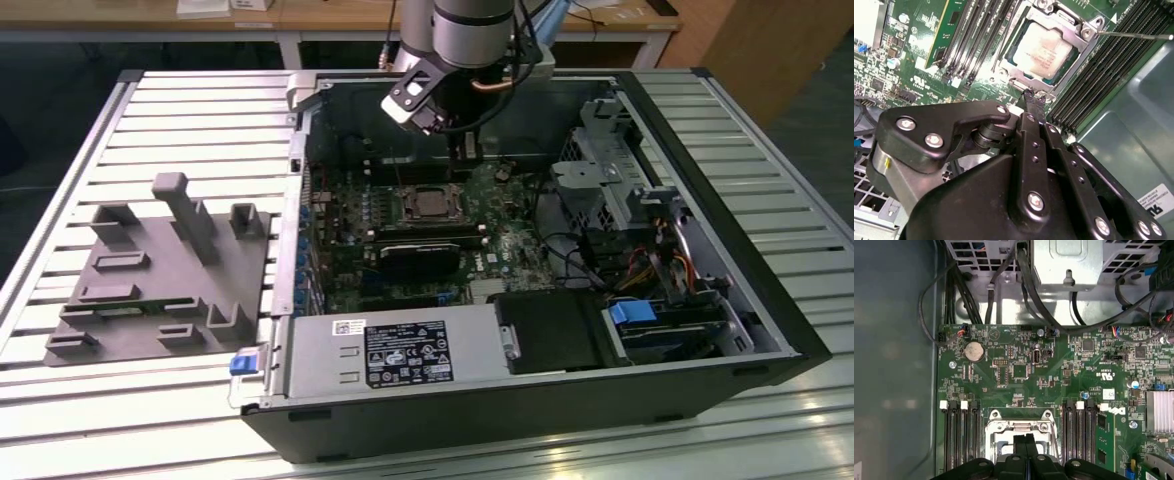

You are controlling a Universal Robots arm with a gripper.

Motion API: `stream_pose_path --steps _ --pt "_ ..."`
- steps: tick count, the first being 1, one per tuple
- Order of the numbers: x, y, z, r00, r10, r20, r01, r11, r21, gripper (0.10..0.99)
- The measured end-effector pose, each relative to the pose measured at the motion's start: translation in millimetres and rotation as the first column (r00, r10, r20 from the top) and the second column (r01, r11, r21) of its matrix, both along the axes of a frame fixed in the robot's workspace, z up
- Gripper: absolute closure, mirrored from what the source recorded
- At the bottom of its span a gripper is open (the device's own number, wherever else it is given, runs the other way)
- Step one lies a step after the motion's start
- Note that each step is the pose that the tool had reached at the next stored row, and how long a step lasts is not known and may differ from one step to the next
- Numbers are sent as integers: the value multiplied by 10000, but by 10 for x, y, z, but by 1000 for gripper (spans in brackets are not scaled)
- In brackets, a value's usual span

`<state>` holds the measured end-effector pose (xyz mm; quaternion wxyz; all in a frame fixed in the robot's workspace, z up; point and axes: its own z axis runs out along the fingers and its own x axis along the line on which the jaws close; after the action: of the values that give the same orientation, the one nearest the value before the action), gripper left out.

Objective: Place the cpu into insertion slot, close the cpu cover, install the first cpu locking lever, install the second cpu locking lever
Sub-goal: 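Close the cpu cover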

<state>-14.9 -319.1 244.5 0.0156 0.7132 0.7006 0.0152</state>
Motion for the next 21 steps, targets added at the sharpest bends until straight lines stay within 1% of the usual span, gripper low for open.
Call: stream_pose_path --steps 6,13,21 --pt "-44 -9 -33 10000 0 5 0 10000 0 984" --pt "-125 -19 -64 10000 0 30 0 10000 1 984" --pt "-204 -26 -102 10000 0 34 0 10000 0 984"
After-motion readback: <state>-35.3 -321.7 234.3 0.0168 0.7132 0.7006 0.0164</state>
